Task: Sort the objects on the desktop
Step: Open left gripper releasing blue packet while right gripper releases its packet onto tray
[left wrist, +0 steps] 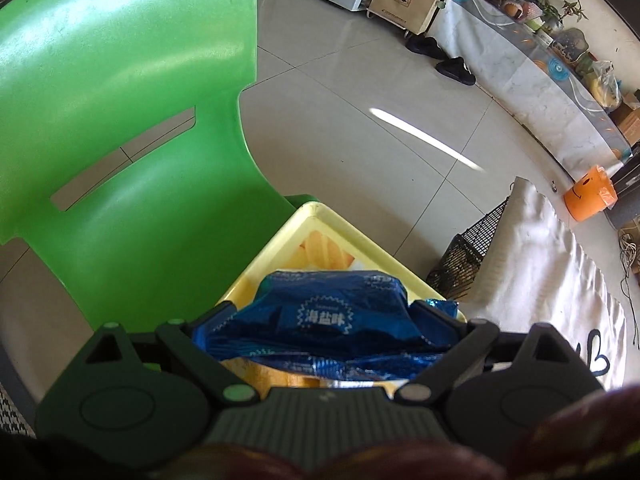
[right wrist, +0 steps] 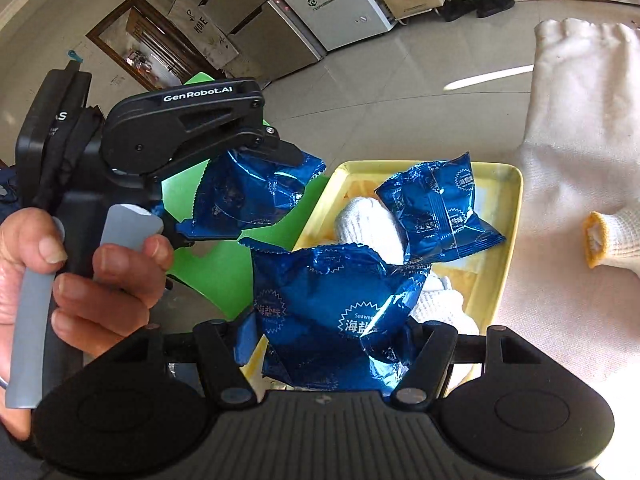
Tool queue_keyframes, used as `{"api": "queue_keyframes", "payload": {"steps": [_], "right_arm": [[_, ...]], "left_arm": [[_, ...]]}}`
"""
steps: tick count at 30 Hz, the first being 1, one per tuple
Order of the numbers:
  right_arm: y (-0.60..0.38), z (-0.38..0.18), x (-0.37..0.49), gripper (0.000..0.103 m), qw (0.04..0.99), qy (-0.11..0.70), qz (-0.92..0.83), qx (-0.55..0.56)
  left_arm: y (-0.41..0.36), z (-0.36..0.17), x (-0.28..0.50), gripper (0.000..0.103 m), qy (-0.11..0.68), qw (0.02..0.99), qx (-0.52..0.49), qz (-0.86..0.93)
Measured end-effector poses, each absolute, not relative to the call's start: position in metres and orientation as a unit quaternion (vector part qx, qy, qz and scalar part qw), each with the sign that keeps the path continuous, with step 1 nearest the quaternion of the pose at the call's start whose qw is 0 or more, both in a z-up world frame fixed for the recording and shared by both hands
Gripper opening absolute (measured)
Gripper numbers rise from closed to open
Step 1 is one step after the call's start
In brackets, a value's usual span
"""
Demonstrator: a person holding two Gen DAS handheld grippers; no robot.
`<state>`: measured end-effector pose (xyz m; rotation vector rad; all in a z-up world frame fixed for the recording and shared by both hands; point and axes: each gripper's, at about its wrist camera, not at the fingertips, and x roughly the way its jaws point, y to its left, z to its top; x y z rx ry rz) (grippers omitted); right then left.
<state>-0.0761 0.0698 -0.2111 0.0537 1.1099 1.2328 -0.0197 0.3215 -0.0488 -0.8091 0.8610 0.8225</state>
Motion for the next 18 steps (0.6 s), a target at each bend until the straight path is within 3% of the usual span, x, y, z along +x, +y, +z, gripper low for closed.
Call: {"api": "queue_keyframes", "payload": {"steps": [4, 11, 18], "right_arm": [[0.08, -0.217, -0.085, 0.066, 0.676, 0.486, 0.553, 0.012], [0.074, -0.213, -0.082, 0.078, 0.684, 0.48, 0.549, 0.011], [0.067, -0.209, -0.078, 0.079, 0.686, 0.476, 0.55, 0.011]], "left_arm": [[0.324, -0.052, -0.019, 0.097, 0.394, 0.745, -0.371, 0.391], [0.327, -0.052, -0.026, 0.1, 0.391, 0.731, -0.382, 0.409], [0.32, -0.048, -0.022, 0.102, 0.388, 0.741, -0.374, 0.401]]}}
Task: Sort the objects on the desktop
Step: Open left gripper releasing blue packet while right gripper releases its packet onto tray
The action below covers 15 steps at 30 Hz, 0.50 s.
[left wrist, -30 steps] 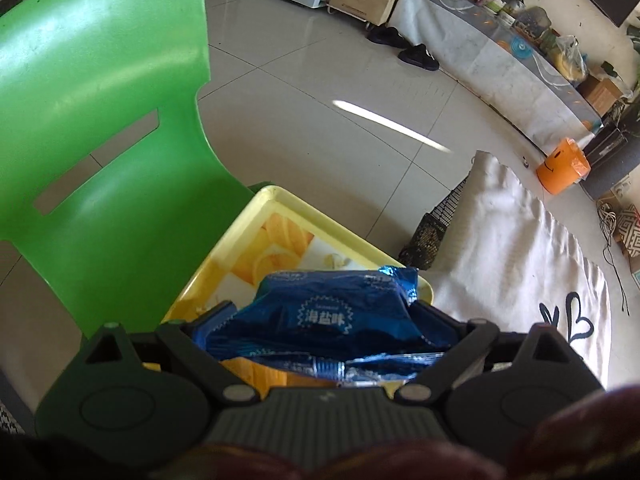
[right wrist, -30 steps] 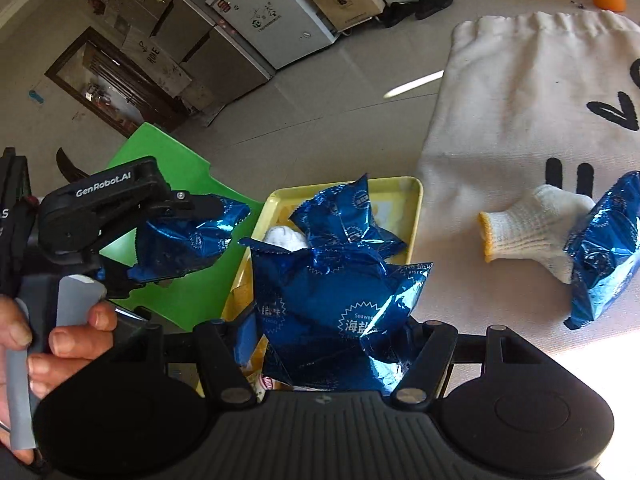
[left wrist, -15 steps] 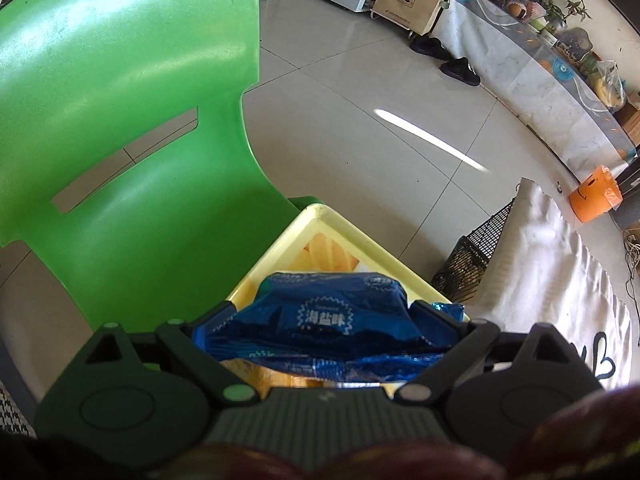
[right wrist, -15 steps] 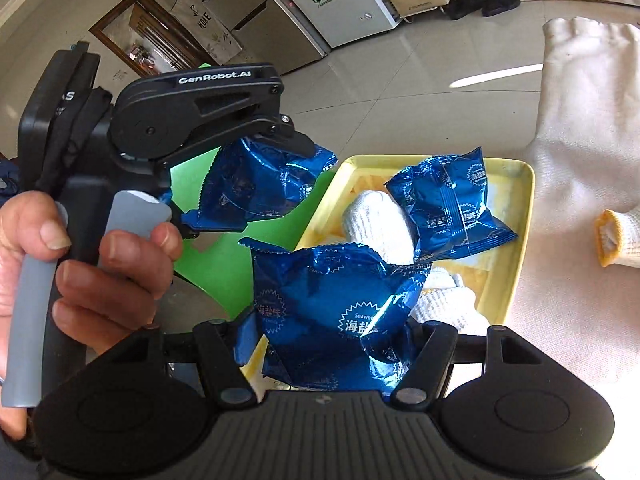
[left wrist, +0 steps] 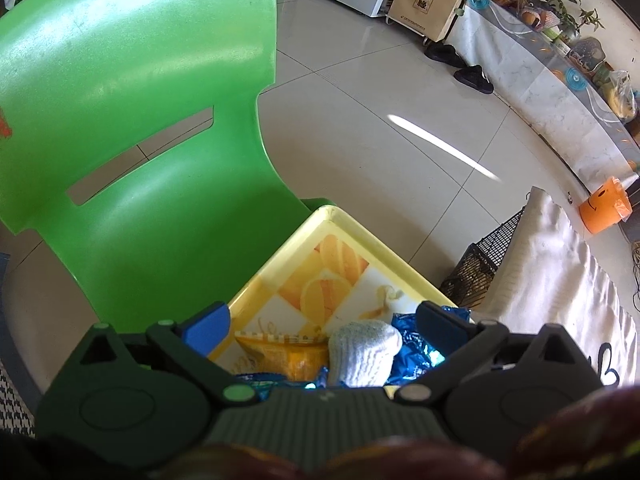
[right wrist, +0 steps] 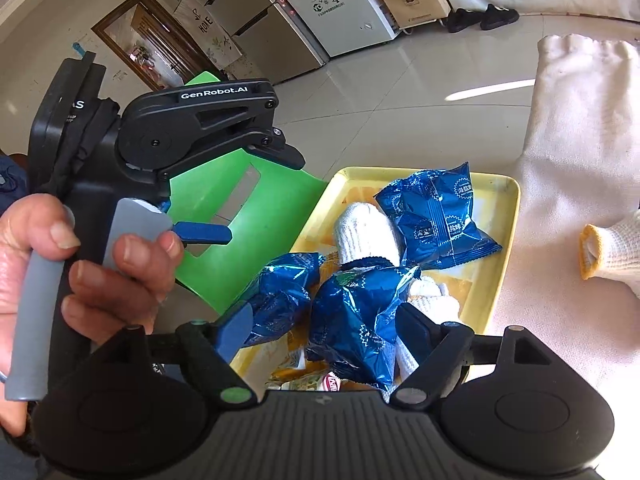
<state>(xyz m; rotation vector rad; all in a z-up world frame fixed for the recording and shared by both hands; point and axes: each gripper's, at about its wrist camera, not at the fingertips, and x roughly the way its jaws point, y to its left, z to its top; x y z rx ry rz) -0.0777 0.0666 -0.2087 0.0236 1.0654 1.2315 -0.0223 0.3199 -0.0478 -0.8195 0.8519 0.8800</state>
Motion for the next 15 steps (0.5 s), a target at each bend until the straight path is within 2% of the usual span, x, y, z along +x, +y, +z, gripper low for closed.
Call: {"api": "queue_keyframes", "payload": {"steps": [15], "right_arm": [[0.047, -0.197, -0.061, 0.079, 0.715, 0.463, 0.524, -0.004]], "left_arm": [[0.299, -0.041, -0.011, 0.102, 0.384, 0.766, -0.358, 0.37]]}}
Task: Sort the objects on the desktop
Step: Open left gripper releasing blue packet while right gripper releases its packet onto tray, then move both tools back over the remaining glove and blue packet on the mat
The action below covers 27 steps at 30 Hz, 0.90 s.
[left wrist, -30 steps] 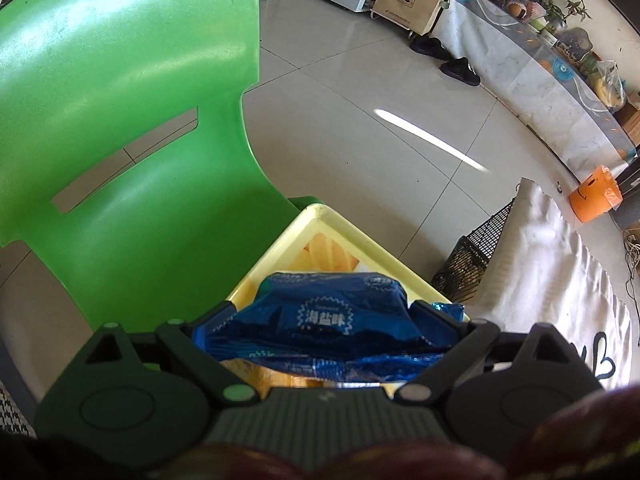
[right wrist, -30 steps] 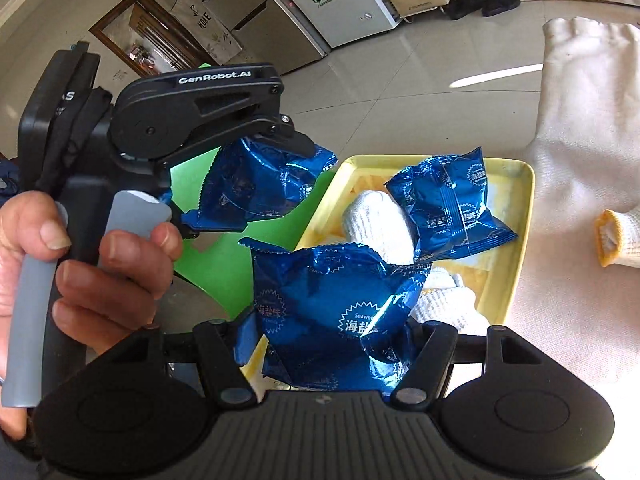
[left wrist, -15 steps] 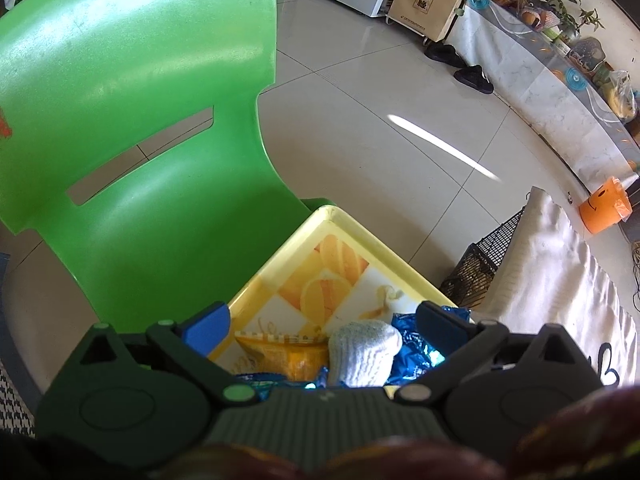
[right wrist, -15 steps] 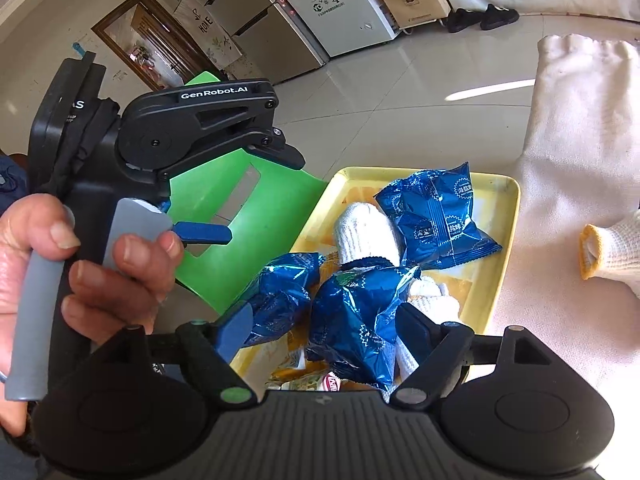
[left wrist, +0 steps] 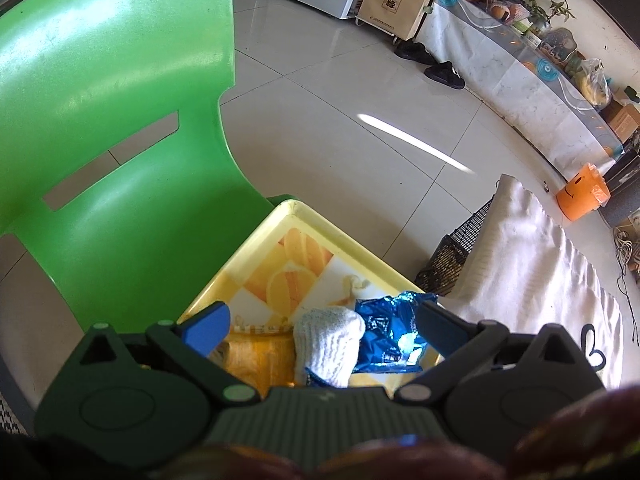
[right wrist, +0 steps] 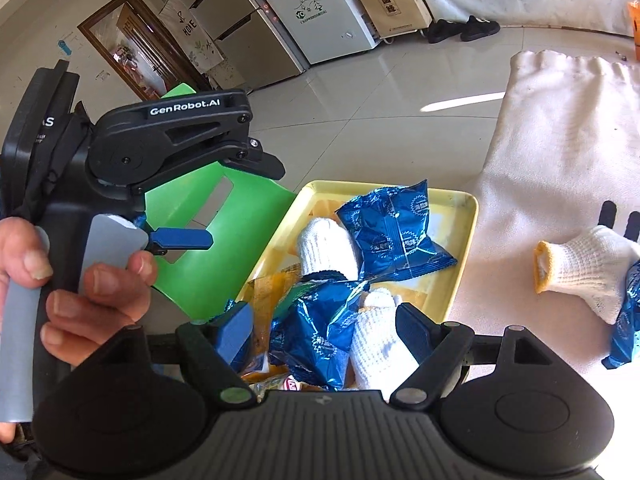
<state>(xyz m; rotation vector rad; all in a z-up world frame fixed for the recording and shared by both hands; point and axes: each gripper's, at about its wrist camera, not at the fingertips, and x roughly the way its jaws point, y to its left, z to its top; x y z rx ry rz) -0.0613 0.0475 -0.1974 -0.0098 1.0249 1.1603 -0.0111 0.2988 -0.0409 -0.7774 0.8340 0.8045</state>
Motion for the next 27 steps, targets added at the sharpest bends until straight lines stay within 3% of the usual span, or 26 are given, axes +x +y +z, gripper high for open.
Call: {"api": "queue_keyframes", "payload": {"steps": [27], "right_arm": [[-0.03, -0.186, 0.01, 0.08, 0.784, 0.493, 0.377, 0.023]], "left_arm": [[0.211, -0.041, 0.041, 0.102, 0.43, 0.816, -0.266, 0.281]]}}
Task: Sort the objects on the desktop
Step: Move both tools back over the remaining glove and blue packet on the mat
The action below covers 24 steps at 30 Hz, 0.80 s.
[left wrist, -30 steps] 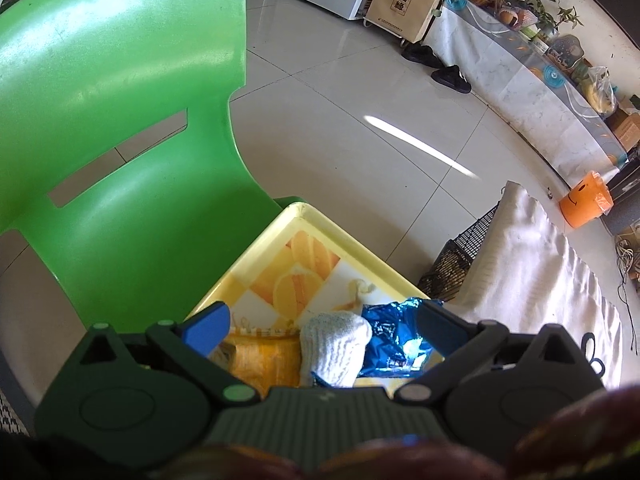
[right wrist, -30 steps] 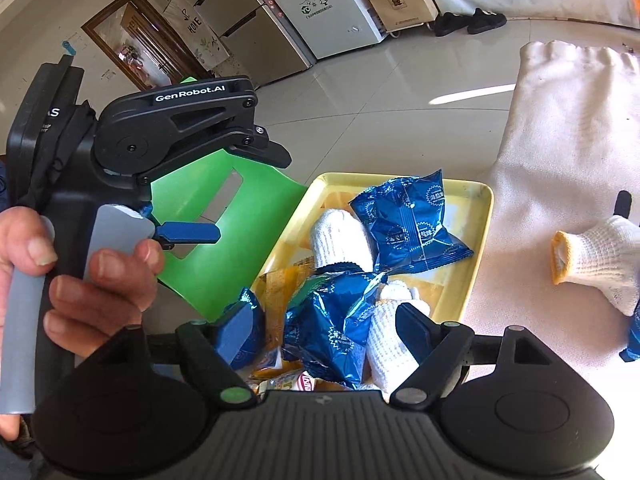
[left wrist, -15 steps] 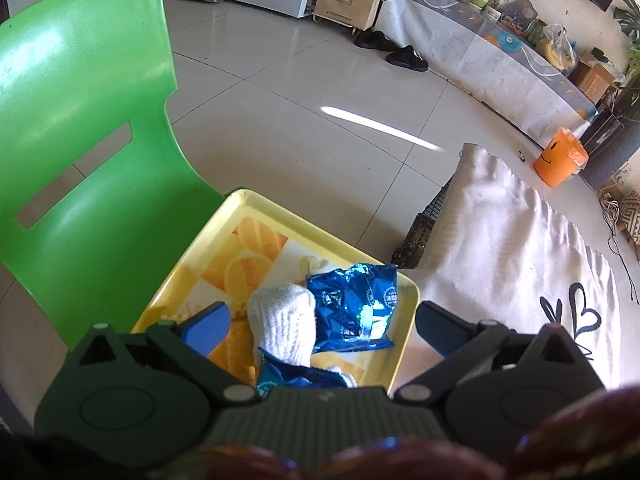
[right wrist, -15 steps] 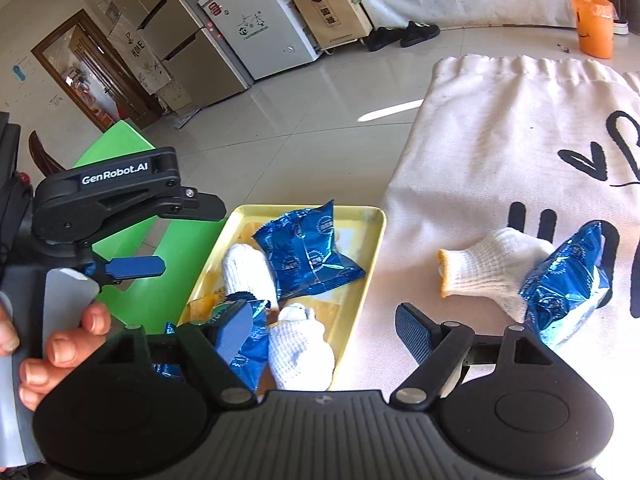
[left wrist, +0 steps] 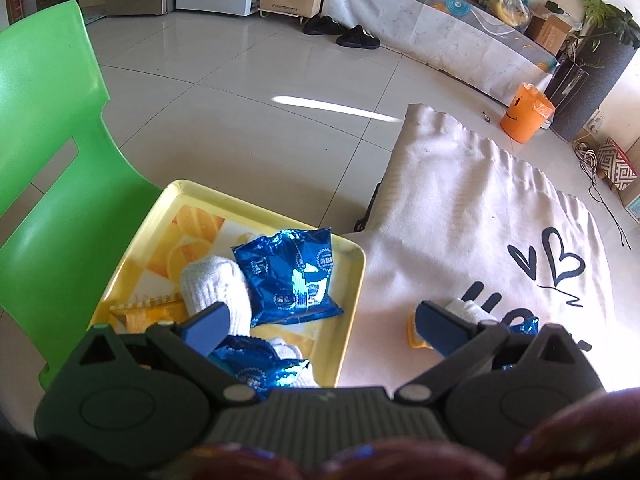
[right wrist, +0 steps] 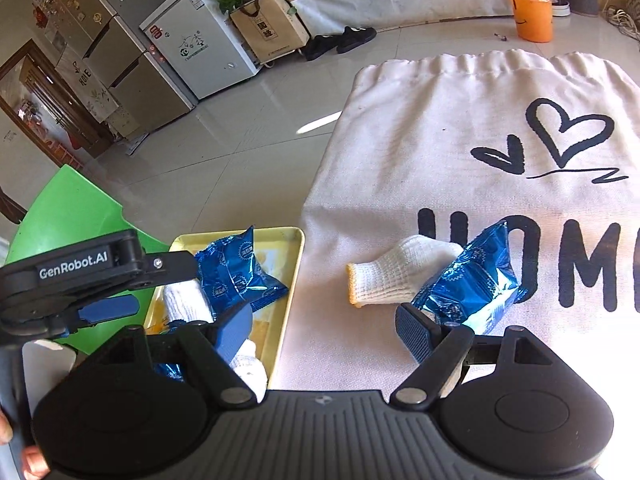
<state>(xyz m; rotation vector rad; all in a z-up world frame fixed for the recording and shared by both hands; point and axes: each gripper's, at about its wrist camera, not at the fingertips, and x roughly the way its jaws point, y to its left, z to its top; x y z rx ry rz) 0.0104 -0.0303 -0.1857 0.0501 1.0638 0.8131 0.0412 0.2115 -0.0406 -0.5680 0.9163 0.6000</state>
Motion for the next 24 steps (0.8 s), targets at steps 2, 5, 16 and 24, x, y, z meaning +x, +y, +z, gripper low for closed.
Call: {"api": "queue_keyframes", "payload": {"steps": [2, 5, 16, 24], "right_arm": [[-0.036, -0.183, 0.016, 0.08, 0.788, 0.494, 0.366, 0.029], [-0.049, -0.177, 0.029, 0.08, 0.801, 0.49, 0.343, 0.035], [-0.089, -0.183, 0.08, 0.081, 0.841, 0.5, 0.201, 0.045], [-0.095, -0.204, 0.099, 0.081, 0.842, 0.512, 0.159, 0.057]], "left_arm": [[0.206, -0.042, 0.045, 0.102, 0.434, 0.816, -0.265, 0.275], [0.197, -0.043, 0.049, 0.102, 0.44, 0.817, -0.262, 0.266], [0.145, -0.061, 0.069, 0.102, 0.484, 0.819, -0.228, 0.206], [0.123, -0.069, 0.072, 0.102, 0.502, 0.817, -0.217, 0.181]]}}
